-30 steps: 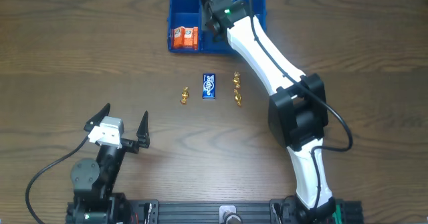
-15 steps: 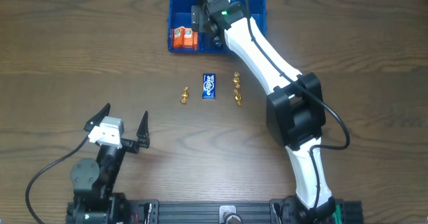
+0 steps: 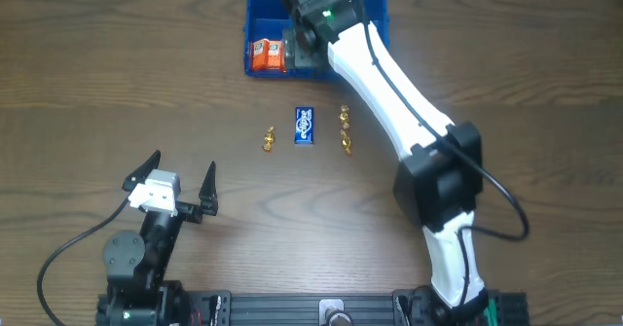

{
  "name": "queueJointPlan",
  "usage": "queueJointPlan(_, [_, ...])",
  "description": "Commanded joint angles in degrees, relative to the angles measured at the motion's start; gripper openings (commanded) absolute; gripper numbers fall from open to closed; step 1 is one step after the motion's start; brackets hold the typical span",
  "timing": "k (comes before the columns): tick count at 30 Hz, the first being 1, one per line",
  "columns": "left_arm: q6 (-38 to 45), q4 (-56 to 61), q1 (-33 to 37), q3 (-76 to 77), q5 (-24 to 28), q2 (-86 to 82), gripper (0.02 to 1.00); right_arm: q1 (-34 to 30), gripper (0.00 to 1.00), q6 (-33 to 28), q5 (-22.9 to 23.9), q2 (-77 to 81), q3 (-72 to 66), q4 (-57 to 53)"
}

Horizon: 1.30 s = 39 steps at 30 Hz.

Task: Sort Candies Into Trays

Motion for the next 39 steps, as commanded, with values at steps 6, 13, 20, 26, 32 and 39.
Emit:
queueJointPlan(6, [-0.46,-1.86,0.22,-1.16,1.42,-0.39,0.998,6.49,1.000,8.17,-4.72,-3.04,-6.84,-3.76])
queueJointPlan(13, [-0.48,-1.84,0.22,-1.16,1.42,-0.39,0.998,6.69,0.998,10.23,-8.28,-2.86,-20.85,7.48])
queueJointPlan(20, [-0.48,-1.86,0.24,-1.16,1.42,-0.42,0.998,6.71,1.000,10.67,-9.64,-2.75,-27.34,13.66])
queueJointPlan(26, [-0.48,-1.84,0.24,-1.16,1.42,-0.39,0.998,6.71,1.000,11.69,-7.74,-0.81,-27.41,14.27])
queueJointPlan(32, [-0.48,-1.84,0.24,-1.16,1.42,-0.42,0.998,6.71,1.000,11.50,-7.69,1.16,-27.39,17.46])
queueJointPlan(39, [-0.48,-1.86,0.22,-1.16,1.42,-0.39,0.998,6.54,1.000,11.50,-6.34,2.36,-27.39,18.32])
